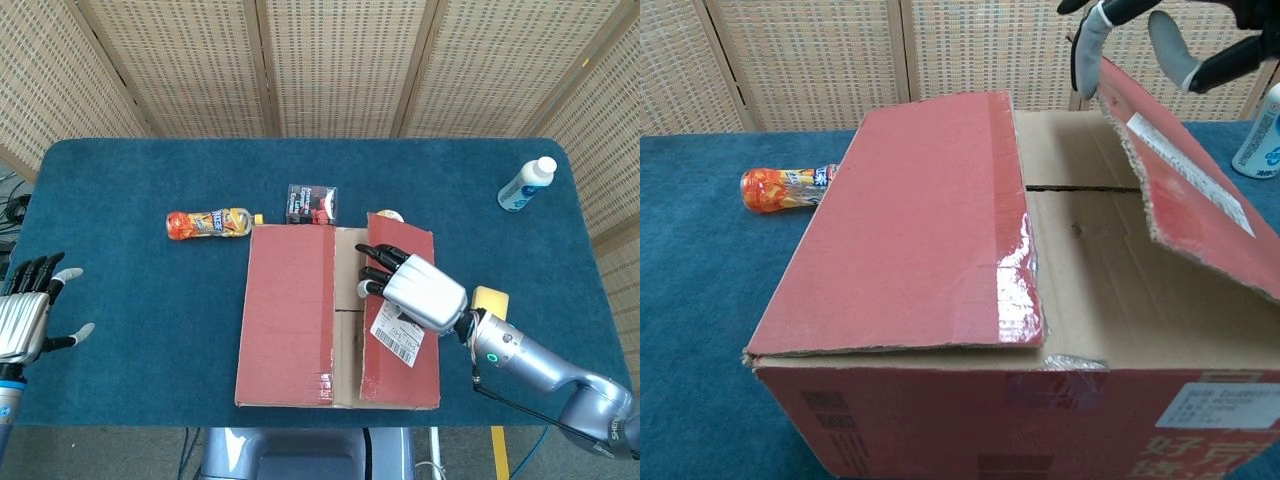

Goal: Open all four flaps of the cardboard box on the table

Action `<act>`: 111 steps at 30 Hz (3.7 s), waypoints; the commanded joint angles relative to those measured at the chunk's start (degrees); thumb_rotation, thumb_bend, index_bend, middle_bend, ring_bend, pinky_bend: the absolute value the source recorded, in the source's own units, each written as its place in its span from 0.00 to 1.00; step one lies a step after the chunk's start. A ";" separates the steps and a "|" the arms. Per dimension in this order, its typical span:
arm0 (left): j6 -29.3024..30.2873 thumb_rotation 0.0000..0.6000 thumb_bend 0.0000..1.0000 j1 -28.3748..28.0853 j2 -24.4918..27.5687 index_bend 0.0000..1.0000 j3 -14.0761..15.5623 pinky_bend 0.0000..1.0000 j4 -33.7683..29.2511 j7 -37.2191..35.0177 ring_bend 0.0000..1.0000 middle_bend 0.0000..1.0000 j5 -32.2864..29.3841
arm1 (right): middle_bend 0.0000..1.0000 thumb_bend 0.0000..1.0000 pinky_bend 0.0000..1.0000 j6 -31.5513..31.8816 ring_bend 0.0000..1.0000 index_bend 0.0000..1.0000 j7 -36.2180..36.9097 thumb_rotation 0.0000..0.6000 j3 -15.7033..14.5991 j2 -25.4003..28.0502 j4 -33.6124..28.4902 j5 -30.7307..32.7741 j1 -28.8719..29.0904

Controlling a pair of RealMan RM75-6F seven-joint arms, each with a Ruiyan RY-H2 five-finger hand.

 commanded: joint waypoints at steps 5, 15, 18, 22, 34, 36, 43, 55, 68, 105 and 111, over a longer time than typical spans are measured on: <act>-0.14 0.85 0.21 -0.21 0.08 0.21 -0.01 0.02 -0.10 -0.61 0.04 0.06 0.55 | 0.45 1.00 0.17 1.36 0.08 0.45 -0.95 1.00 0.32 2.43 -1.70 0.64 -0.96; 0.01 0.85 0.21 -0.31 0.03 0.21 0.03 0.02 -0.11 -0.99 0.04 0.06 1.01 | 0.45 1.00 0.17 3.65 0.08 0.45 -2.07 1.00 0.77 5.32 -3.07 1.61 -2.71; 0.04 0.85 0.21 -0.48 -0.03 0.21 -0.10 0.02 -0.16 -1.02 0.04 0.06 1.20 | 0.45 1.00 0.17 4.15 0.08 0.45 -2.50 1.00 1.00 6.39 -3.28 2.00 -3.18; -0.19 0.85 0.21 -0.70 -0.10 0.21 -0.16 0.02 -0.26 -0.84 0.04 0.06 1.04 | 0.45 1.00 0.17 4.63 0.08 0.45 -2.85 1.00 1.22 8.03 -3.43 2.60 -3.87; -0.39 0.85 0.21 -1.13 -0.32 0.21 -0.36 0.02 -0.31 -0.33 0.04 0.06 0.60 | 0.45 1.00 0.17 5.77 0.08 0.45 -2.51 1.00 2.24 11.64 -1.87 5.12 -5.53; -0.33 0.85 0.21 -1.16 -0.32 0.21 -0.40 0.02 -0.32 -0.20 0.04 0.06 0.54 | 0.45 1.00 0.17 6.15 0.08 0.45 -2.32 1.00 2.32 12.30 -1.47 5.50 -6.00; -0.64 0.85 0.21 -1.37 -0.50 0.21 -0.31 0.02 -0.25 0.14 0.04 0.06 0.27 | 0.45 1.00 0.17 7.56 0.08 0.46 -1.48 1.00 2.34 14.03 -0.09 7.33 -8.11; -1.75 0.85 0.21 -1.69 -0.18 0.21 0.38 0.01 -0.82 0.67 0.02 0.06 0.09 | 0.45 1.00 0.17 8.97 0.08 0.46 -0.08 1.00 0.71 12.96 3.78 10.13 -12.38; -3.97 0.85 0.21 -3.95 1.14 0.21 -0.26 0.01 -2.19 0.24 0.02 0.05 2.35 | 0.37 1.00 0.17 10.06 0.08 0.44 0.13 1.00 -0.38 10.63 6.02 12.17 -15.55; -35.84 0.17 0.10 -41.44 -0.27 0.21 -8.38 0.00 2.76 -37.05 0.00 0.02 25.52 | 0.03 0.85 0.00 13.33 0.00 0.06 -15.57 1.00 -0.37 3.77 -1.64 30.29 -26.04; -41.20 0.14 0.14 -48.60 -4.01 0.21 -8.93 0.00 5.12 -39.72 0.00 0.02 25.14 | 0.03 0.85 0.00 13.49 0.00 0.06 -15.40 1.00 -0.28 3.64 -1.66 30.35 -26.81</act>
